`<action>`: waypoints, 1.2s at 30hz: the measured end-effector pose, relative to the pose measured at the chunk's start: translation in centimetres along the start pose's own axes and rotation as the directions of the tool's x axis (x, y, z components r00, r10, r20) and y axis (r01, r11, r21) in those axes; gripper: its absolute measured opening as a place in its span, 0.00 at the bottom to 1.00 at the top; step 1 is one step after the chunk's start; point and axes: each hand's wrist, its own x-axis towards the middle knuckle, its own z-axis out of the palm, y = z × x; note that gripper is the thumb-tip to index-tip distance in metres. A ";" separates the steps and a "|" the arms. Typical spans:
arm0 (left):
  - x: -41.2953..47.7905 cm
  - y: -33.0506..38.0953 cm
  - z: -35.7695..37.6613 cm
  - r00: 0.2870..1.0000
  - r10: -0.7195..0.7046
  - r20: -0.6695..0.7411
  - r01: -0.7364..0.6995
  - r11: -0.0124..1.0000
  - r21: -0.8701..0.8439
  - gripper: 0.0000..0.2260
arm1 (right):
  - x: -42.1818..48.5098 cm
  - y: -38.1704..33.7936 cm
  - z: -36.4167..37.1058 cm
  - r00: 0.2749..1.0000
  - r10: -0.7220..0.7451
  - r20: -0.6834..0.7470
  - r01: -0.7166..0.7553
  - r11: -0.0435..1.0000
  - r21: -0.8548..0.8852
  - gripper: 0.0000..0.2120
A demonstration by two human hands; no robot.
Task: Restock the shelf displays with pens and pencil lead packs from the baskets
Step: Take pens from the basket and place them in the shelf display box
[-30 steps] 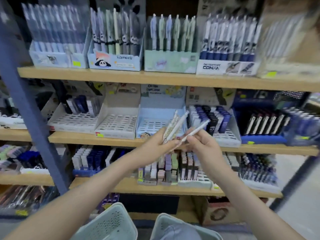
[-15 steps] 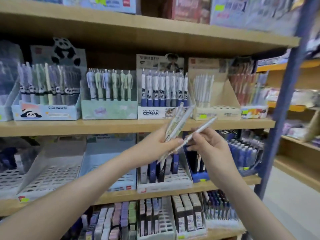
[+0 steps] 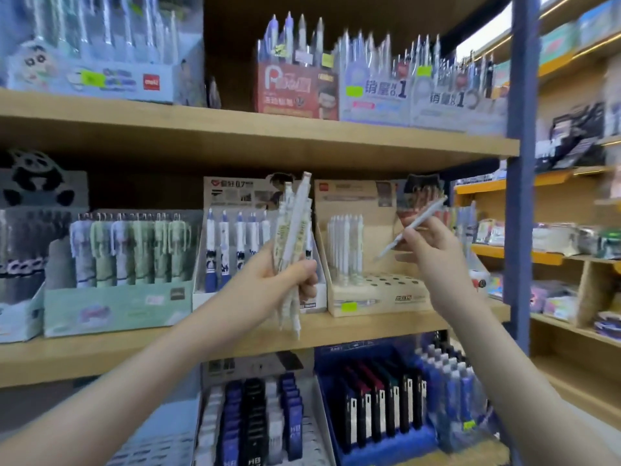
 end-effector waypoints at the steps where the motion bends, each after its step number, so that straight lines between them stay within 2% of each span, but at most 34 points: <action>1: 0.5 0.1 0.3 1.000 0.014 -0.001 -0.013 1.000 0.007 0.04 | 0.8 0.5 0.2 0.999 0.011 0.030 -0.011 1.000 -0.018 0.06; 5: 1.9 -0.1 1.3 0.999 -0.010 -0.037 0.010 1.000 -0.006 0.07 | 2.7 2.2 1.2 0.990 0.027 0.141 0.004 0.978 -0.210 0.06; 8: 2.4 -0.3 1.8 0.998 -0.040 -0.057 0.037 0.998 -0.048 0.08 | 3.4 2.9 1.6 0.980 0.043 0.196 0.011 0.964 -0.267 0.07; 13: 2.5 -0.7 2.4 0.996 -0.048 -0.076 0.043 0.997 -0.062 0.08 | 3.8 2.5 2.0 0.956 0.036 0.291 0.102 0.889 -0.446 0.08; 21: 2.4 -1.2 2.6 0.995 -0.064 -0.076 0.055 0.992 -0.113 0.06 | 3.6 2.9 2.3 0.936 0.093 0.340 0.085 0.876 -0.474 0.04; 25: 2.3 -1.2 2.9 0.998 -0.053 -0.044 0.048 0.994 -0.101 0.07 | 3.5 2.7 2.5 0.916 0.102 0.389 0.169 0.781 -0.601 0.00; 28: 2.1 -1.3 3.0 0.997 -0.076 -0.024 0.072 0.987 -0.145 0.07 | 3.3 2.9 2.3 0.927 0.103 0.361 0.165 0.753 -0.638 0.02; 31: 1.9 -1.5 2.8 0.997 -0.077 -0.027 0.071 0.980 -0.188 0.06 | 2.0 2.2 1.7 0.969 -0.049 0.244 0.187 0.790 -0.584 0.06; 33: 1.7 -1.5 2.6 0.998 -0.060 -0.013 0.057 0.981 -0.183 0.07 | -0.4 0.6 1.7 0.966 -0.182 0.181 0.247 0.855 -0.457 0.05; 36: 1.2 -1.7 2.5 0.998 -0.041 0.040 0.045 0.993 -0.109 0.07 | -5.0 -2.2 2.4 0.927 -0.220 0.302 0.279 0.945 -0.168 0.04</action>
